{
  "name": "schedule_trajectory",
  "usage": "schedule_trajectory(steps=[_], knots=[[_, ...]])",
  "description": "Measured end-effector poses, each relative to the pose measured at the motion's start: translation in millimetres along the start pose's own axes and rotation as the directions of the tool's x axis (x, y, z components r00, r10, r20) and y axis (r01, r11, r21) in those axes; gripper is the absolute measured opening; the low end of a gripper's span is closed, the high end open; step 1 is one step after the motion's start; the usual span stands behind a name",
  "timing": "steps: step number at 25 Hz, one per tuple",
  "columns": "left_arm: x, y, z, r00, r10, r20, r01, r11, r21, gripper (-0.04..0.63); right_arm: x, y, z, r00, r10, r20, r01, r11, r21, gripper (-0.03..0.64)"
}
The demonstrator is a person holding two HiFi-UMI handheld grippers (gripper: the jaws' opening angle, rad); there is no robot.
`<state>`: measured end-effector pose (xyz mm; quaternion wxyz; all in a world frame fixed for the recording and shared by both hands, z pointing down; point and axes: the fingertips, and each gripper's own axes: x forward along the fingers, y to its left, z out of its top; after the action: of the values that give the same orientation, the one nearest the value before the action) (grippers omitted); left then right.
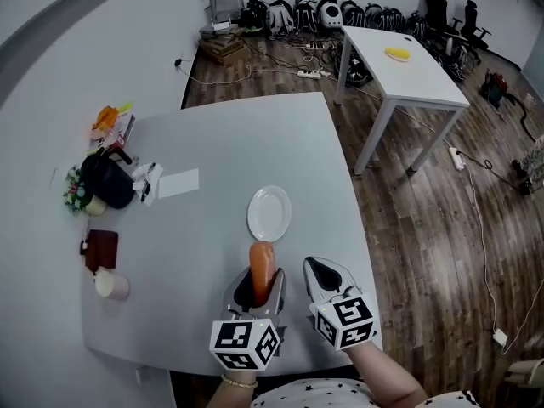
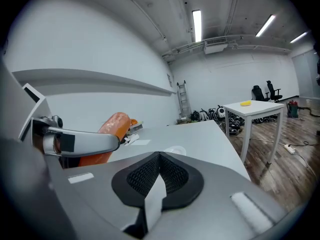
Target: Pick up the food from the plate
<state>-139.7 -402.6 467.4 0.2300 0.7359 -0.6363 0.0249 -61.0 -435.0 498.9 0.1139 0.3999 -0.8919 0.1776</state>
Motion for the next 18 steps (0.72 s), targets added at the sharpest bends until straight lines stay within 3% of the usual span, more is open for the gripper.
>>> schedule_trajectory(steps=[5, 18], knots=[[-20.5, 4.3, 2.4, 0.999, 0.022, 0.048, -0.023, 1.0, 0.016, 0.213, -11.2, 18.7, -1.8, 1.0, 0.012, 0.0, -0.012, 1.0, -0.02, -0.002], [-34.2, 25.3, 8.7, 0.994, 0.071, 0.078, -0.07, 0.997, -0.02, 0.213, -24.6, 41.8, 11.8, 1.0, 0.011, 0.026, -0.01, 0.998, -0.063, -0.002]])
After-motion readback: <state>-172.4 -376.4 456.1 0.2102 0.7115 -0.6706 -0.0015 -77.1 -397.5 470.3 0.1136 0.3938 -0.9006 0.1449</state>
